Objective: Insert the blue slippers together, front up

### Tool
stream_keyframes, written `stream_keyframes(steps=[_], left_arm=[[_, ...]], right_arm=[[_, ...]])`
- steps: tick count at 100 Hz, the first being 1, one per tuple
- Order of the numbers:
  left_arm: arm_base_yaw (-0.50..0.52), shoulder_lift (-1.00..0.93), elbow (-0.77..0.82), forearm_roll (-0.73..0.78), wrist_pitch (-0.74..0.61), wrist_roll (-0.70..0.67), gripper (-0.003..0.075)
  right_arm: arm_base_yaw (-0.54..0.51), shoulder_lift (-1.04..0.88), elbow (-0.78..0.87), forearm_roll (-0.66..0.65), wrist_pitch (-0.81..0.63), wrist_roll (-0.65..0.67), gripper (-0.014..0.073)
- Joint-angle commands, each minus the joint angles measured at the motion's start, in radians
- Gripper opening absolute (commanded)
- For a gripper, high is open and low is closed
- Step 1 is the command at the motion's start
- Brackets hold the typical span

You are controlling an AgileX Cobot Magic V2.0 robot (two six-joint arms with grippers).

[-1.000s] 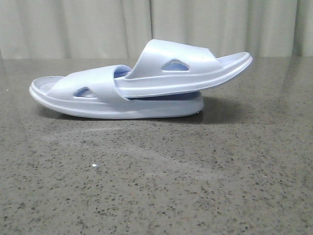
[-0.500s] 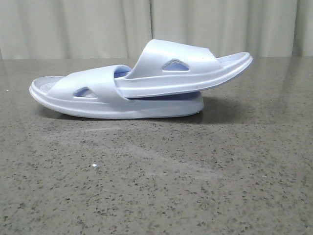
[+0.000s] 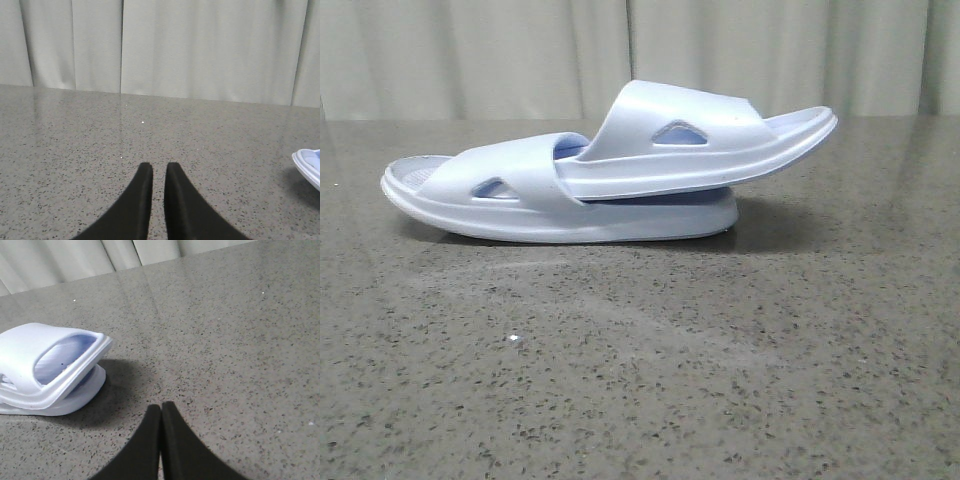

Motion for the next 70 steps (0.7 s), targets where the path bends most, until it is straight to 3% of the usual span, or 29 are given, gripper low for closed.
stream_keyframes(steps=[1,9,21,26,33,49,70], left_arm=[[0.003,-0.030,0.009,0.000,-0.067,-0.008,0.0015],[0.003,-0.030,0.009,0.000,-0.067,-0.008,0.0015],[0.003,-0.030,0.009,0.000,-0.067,-0.008,0.0015],[0.003,-0.030,0.009,0.000,-0.067,-0.008,0.0015],[0.003,-0.030,0.009,0.000,-0.067,-0.008,0.0015],[0.003,-0.030,0.009,0.000,-0.067,-0.008,0.0015],[0.003,-0.030,0.009,0.000,-0.067,-0.008,0.0015]], right_arm=[[0.000,-0.002,-0.027,-0.021,-0.038,-0.012,-0.0078],[0.000,-0.002,-0.027,-0.138,-0.050,0.053,-0.0078],[-0.004,-0.002,-0.027,-0.677,-0.098,0.493,-0.0078],[-0.014,-0.002,-0.027,-0.861,-0.104,0.674,-0.0078],[-0.027,-0.008,-0.027,-1.041,-0.091,0.816,-0.0078],[-0.081,-0.085,-0.001,-1.224,-0.041,0.953,-0.0078],[-0.201,-0.295,0.158,-1.256,-0.067,0.977,-0.0078]])
